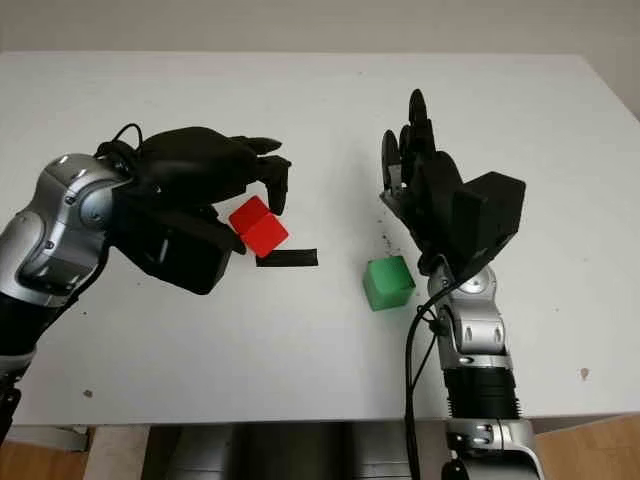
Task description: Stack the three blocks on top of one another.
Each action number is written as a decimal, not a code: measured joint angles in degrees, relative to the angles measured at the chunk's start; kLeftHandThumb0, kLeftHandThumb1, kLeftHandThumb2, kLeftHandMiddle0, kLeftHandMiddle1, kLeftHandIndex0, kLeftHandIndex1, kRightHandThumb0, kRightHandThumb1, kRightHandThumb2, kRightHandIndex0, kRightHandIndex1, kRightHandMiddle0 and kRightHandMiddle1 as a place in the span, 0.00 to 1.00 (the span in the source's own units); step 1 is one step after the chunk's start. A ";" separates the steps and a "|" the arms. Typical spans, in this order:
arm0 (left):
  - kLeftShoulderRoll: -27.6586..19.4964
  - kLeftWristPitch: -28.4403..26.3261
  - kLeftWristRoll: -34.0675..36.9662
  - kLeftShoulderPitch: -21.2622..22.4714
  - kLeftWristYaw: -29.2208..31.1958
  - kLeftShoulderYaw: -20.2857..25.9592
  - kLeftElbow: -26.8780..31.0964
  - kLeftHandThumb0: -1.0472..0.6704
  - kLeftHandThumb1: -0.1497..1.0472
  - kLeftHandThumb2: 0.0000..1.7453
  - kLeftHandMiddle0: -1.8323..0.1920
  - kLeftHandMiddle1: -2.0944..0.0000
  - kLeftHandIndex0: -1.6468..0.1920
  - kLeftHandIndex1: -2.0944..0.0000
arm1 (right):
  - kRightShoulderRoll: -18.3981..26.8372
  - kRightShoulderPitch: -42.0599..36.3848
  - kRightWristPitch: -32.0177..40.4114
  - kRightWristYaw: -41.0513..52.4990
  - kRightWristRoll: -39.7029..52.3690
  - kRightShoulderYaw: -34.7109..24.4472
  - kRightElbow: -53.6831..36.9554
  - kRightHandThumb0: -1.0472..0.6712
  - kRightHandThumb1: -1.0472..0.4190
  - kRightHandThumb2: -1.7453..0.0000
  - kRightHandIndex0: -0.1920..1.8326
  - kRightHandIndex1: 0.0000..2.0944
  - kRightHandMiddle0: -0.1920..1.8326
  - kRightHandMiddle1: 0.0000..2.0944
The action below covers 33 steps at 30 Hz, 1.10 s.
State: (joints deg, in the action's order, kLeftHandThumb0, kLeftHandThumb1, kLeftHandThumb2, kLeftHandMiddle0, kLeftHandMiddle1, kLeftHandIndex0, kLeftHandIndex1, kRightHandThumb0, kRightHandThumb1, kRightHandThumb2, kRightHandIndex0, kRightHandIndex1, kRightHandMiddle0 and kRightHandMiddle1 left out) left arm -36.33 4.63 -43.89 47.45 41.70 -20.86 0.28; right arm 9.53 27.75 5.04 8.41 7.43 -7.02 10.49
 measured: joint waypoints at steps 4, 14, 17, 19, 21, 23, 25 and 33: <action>-0.73 8.64 -5.37 1.19 -5.25 -3.18 -3.26 0.43 0.90 0.03 0.86 0.97 0.73 0.27 | -0.10 -0.19 0.00 0.02 0.01 0.12 -0.41 0.24 0.00 0.61 0.00 0.00 0.00 0.00; -3.22 23.39 -15.12 3.69 -18.60 -6.51 -10.81 0.45 0.87 0.03 0.87 0.98 0.66 0.38 | -0.84 -1.17 0.19 -0.65 0.26 0.05 -1.82 0.25 0.00 0.60 0.00 0.00 0.00 0.00; -3.23 25.71 -18.10 3.87 -24.19 -7.02 -12.01 0.43 0.87 0.03 0.87 0.98 0.65 0.37 | -0.85 -1.18 0.17 -0.70 0.26 -0.05 -1.82 0.25 0.00 0.60 0.00 0.00 0.00 0.00; -3.32 27.42 -19.98 4.27 -28.15 -7.47 -13.04 0.42 0.87 0.03 0.87 0.97 0.64 0.35 | -0.86 -1.18 0.16 -0.69 0.28 -0.06 -1.82 0.25 0.00 0.61 0.00 0.00 0.00 0.00; -3.54 29.14 -22.02 4.54 -32.73 -7.97 -14.13 0.41 0.88 0.03 0.87 0.97 0.65 0.32 | -0.87 -1.20 0.16 -0.66 0.37 -0.07 -1.82 0.25 0.00 0.61 0.00 0.00 0.00 0.00; -3.75 30.47 -23.26 4.93 -35.69 -8.40 -15.36 0.41 0.89 0.03 0.87 0.98 0.66 0.31 | -0.88 -1.24 0.17 -0.90 0.33 -0.13 -1.82 0.24 0.00 0.61 0.00 0.00 0.00 0.00; -3.89 31.47 -23.71 5.53 -37.00 -8.73 -16.41 0.41 0.89 0.03 0.88 0.98 0.67 0.31 | -0.90 -1.32 0.18 -1.26 0.21 -0.14 -1.83 0.24 0.00 0.61 0.00 0.00 0.00 0.00; -3.85 34.55 -22.86 7.51 -36.46 -9.19 -18.16 0.41 0.89 0.03 0.90 0.98 0.67 0.30 | -0.90 -1.77 0.17 -1.24 0.18 -0.14 -1.90 0.25 0.00 0.61 0.00 0.00 0.00 0.00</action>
State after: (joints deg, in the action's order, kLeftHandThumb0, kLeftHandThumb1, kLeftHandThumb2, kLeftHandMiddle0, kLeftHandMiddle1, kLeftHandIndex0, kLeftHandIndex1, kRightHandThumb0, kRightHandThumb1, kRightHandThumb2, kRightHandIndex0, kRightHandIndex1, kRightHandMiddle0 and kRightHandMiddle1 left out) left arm -40.19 39.19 -66.74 54.96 5.24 -30.06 -17.87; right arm 8.63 25.98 5.21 7.16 7.61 -7.16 8.59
